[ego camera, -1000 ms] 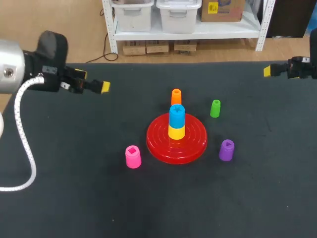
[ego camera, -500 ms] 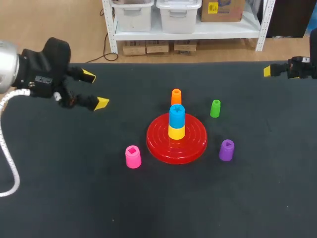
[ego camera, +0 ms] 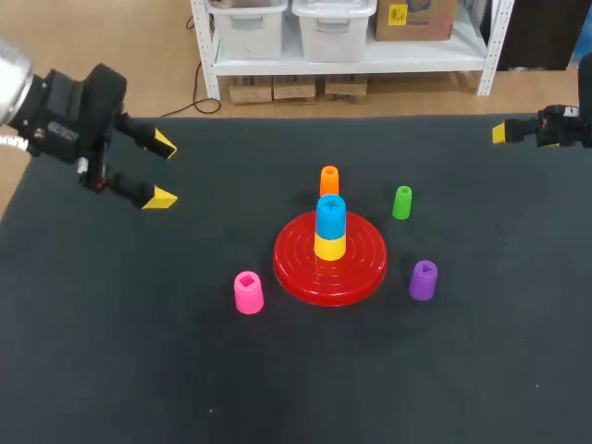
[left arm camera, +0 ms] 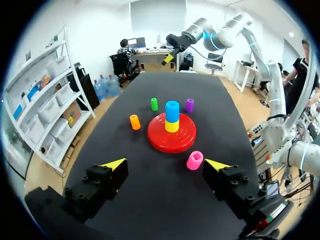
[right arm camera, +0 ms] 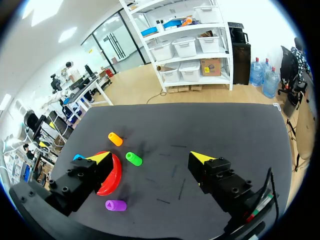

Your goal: Pick up and stack the cylinders on the red base in this order: pink,purple,orange,green

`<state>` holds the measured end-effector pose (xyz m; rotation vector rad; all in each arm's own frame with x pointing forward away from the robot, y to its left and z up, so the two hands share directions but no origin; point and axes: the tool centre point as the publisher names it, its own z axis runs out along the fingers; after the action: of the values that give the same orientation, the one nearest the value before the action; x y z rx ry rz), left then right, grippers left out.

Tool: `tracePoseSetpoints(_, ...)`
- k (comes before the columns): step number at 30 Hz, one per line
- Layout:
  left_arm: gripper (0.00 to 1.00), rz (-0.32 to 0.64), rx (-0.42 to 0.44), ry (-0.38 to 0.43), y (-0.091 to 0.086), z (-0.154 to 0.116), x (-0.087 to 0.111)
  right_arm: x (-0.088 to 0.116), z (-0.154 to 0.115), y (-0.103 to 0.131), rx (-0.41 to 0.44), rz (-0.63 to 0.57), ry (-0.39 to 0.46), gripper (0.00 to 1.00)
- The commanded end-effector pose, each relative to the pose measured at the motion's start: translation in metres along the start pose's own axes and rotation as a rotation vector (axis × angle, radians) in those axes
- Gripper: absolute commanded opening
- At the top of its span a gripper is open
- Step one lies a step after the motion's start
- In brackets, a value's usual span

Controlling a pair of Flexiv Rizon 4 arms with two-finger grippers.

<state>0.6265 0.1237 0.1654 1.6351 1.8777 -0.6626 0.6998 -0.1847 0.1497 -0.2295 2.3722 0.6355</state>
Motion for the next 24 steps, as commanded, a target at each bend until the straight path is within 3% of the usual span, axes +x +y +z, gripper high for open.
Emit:
tracePoseSetpoints(1, 1.0, 0.0, 0.098, 0.011, 0.007, 0.002, -0.001, 0.0, 0.0, 0.0, -0.001, 0.0, 0.001, 1.0)
tracePoseSetpoints(13, 1.0, 0.028, 0.098, 0.065, 0.003, -0.011, 0.013, 0.0, 0.0, 0.0, -0.001, 0.0, 0.001, 1.0)
tracePoseSetpoints(19, 1.0, 0.015, 0.073, 0.071, 0.005, -0.021, 0.023, 0.0, 0.0, 0.0, -0.001, 0.0, 0.001, 1.0)
tracePoseSetpoints(24, 1.0, -0.038, 0.035, 0.069, 0.004, -0.023, 0.019, 0.0, 0.0, 0.0, -0.001, 0.0, 0.001, 1.0)
